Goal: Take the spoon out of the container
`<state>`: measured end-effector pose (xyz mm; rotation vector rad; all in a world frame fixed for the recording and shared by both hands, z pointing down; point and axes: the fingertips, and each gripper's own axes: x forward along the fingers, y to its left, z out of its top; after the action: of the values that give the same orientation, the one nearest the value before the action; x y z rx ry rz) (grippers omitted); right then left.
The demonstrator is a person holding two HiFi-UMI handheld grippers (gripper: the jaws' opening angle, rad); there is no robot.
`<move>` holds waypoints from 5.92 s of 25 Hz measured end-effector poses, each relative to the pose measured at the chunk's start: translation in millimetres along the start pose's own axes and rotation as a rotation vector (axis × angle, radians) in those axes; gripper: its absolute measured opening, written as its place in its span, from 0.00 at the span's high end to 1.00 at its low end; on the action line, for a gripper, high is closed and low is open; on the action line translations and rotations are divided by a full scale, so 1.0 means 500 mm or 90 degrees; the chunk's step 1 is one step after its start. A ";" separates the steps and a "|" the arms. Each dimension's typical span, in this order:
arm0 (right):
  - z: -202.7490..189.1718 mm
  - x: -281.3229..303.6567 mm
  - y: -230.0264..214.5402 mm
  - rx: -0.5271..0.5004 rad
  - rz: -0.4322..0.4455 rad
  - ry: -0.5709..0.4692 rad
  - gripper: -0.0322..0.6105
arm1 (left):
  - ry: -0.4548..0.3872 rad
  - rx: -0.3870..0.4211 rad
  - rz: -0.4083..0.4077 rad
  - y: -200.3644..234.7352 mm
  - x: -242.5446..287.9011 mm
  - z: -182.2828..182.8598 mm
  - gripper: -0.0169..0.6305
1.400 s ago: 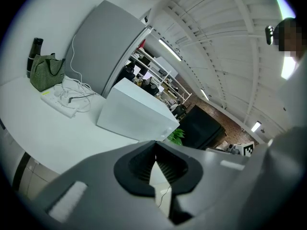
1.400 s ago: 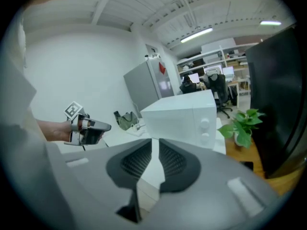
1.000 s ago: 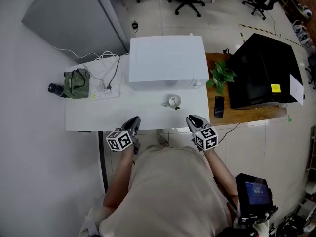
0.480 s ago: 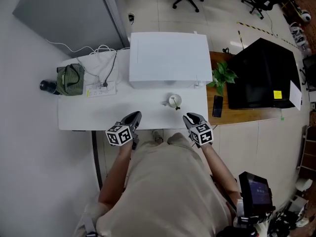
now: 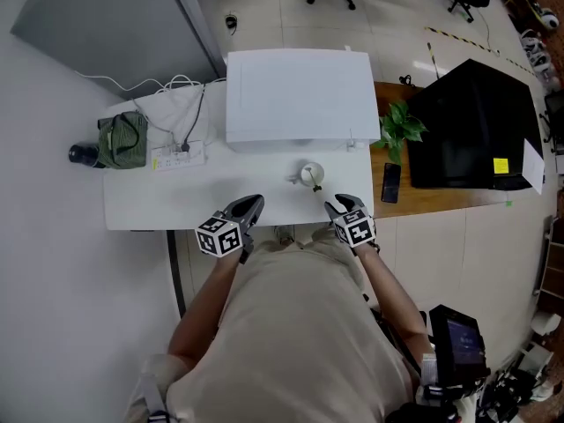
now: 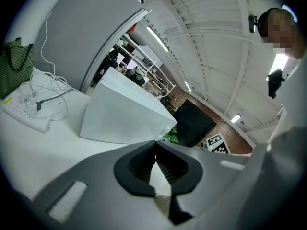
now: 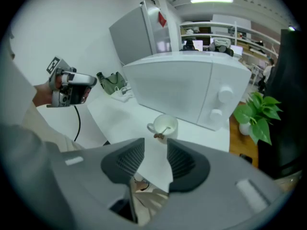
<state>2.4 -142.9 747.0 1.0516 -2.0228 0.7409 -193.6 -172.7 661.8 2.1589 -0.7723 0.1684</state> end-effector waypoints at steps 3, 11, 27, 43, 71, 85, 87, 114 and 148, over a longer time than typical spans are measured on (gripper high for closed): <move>-0.004 0.040 -0.005 0.002 0.009 -0.005 0.73 | -0.003 0.019 0.017 -0.003 0.004 0.025 0.97; -0.010 0.127 0.006 -0.052 -0.001 0.009 0.69 | -0.031 0.049 0.054 -0.020 0.003 0.061 0.97; 0.017 0.176 -0.003 -0.046 -0.078 0.026 0.73 | -0.006 0.052 0.078 0.007 -0.040 0.025 0.97; 0.084 0.071 -0.039 0.069 -0.057 -0.069 0.76 | 0.002 0.060 0.065 -0.003 -0.024 0.020 0.97; 0.087 0.051 -0.173 0.085 -0.133 -0.094 0.76 | 0.048 0.079 0.039 -0.036 -0.008 -0.001 0.97; 0.011 0.132 -0.187 0.046 -0.129 -0.082 0.76 | 0.052 0.076 0.051 -0.027 -0.022 -0.015 0.97; -0.005 0.140 -0.186 0.045 -0.128 -0.069 0.76 | 0.048 0.073 0.056 -0.023 -0.026 -0.013 0.97; -0.152 0.213 -0.180 -0.026 -0.117 0.115 0.67 | 0.038 0.042 0.081 -0.025 -0.064 -0.038 0.97; -0.122 -0.256 -0.031 0.129 0.137 -0.287 0.79 | -0.044 -0.058 0.084 -0.241 0.023 -0.171 0.97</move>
<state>87.6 -49.6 680.6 1.2109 -2.5167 0.8954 -102.8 -57.3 642.7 2.0376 -0.9449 0.1251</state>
